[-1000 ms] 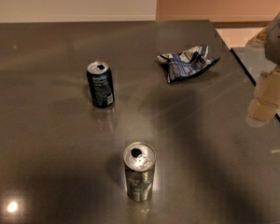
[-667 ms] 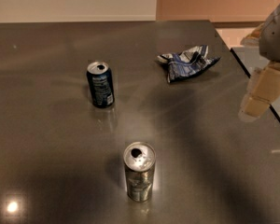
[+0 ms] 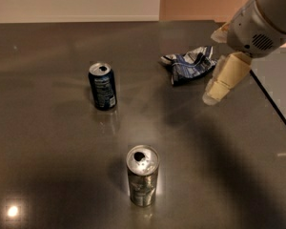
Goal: Move pepsi can near redbull can
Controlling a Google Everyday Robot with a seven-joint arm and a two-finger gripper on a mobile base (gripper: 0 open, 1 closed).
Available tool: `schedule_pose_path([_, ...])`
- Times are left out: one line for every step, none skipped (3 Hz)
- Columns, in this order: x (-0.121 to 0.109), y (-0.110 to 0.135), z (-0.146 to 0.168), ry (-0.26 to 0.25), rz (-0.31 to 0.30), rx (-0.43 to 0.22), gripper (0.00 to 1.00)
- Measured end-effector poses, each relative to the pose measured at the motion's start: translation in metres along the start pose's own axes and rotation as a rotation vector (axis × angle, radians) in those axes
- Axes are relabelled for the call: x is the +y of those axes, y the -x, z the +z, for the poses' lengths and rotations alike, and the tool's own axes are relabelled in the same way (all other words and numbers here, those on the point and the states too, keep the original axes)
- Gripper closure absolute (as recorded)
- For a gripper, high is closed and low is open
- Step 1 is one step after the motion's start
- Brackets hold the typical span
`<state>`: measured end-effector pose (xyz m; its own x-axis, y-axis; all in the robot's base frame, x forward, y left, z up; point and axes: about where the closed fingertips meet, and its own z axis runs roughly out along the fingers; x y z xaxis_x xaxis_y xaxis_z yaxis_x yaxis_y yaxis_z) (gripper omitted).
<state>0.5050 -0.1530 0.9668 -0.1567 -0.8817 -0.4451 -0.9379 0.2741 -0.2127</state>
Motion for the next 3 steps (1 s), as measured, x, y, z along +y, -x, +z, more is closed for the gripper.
schedule_pose_path([-0.012,0.042,0.029,0.023,-0.017,-0.103,0.0])
schedule_pose_path([-0.015,0.086,0.061,0.052,-0.038,-0.179,0.0])
schedule_pose_path([-0.01,0.127,0.092,0.096,-0.059,-0.236,0.0])
